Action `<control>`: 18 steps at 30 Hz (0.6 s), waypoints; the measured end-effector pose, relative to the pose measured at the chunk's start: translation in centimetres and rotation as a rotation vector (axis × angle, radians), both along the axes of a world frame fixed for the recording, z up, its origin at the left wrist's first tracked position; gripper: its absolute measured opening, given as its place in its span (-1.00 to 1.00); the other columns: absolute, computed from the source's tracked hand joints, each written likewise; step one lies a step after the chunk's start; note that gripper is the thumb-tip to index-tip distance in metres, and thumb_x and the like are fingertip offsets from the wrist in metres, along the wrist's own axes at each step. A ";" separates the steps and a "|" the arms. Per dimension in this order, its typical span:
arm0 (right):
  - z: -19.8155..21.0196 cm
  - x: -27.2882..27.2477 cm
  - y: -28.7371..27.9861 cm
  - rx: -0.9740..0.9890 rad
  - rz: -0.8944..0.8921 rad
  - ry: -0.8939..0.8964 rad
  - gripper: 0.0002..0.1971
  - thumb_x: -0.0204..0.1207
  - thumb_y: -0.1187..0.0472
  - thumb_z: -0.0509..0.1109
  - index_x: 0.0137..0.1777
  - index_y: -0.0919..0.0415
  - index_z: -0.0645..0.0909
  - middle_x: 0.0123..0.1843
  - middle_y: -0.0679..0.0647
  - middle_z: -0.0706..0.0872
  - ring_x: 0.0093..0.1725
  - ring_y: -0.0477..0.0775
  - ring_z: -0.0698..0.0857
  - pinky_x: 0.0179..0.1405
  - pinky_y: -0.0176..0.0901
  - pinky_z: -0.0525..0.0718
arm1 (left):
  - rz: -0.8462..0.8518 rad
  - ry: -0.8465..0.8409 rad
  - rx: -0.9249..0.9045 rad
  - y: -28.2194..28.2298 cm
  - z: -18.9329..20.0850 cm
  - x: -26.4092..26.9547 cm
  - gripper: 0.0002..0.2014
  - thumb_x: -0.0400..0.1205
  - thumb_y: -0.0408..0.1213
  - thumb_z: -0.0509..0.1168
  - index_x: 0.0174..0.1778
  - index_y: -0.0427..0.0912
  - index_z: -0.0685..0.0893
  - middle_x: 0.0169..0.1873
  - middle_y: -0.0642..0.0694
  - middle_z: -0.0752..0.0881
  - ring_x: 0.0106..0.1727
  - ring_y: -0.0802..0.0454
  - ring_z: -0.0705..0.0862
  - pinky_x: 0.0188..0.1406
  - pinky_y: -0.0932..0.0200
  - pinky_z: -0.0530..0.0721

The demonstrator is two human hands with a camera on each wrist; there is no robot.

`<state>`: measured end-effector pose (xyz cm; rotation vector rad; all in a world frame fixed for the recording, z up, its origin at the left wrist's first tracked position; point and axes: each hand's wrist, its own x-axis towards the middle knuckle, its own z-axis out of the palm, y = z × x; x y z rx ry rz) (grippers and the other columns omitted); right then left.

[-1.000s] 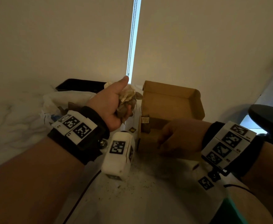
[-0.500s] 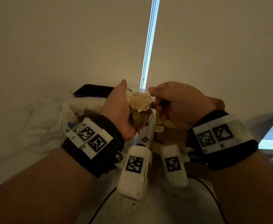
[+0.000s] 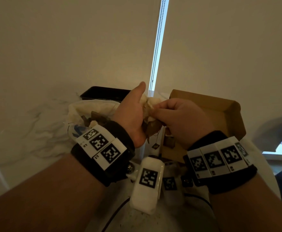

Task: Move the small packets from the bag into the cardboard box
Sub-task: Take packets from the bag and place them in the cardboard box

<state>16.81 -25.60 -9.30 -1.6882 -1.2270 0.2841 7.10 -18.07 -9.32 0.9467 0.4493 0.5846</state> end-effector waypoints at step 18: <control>-0.8 2.4 0.0 0.172 -0.001 0.584 -0.75 0.22 -0.14 0.49 -0.40 0.04 0.74 -0.36 0.08 0.60 -0.43 0.04 0.46 -0.41 -0.05 0.42 | 0.112 0.044 0.149 0.4 -0.6 0.7 -0.83 0.71 -0.27 0.31 -0.18 -0.21 0.68 -0.44 -0.14 0.68 -0.54 0.07 0.59 -0.63 0.34 0.50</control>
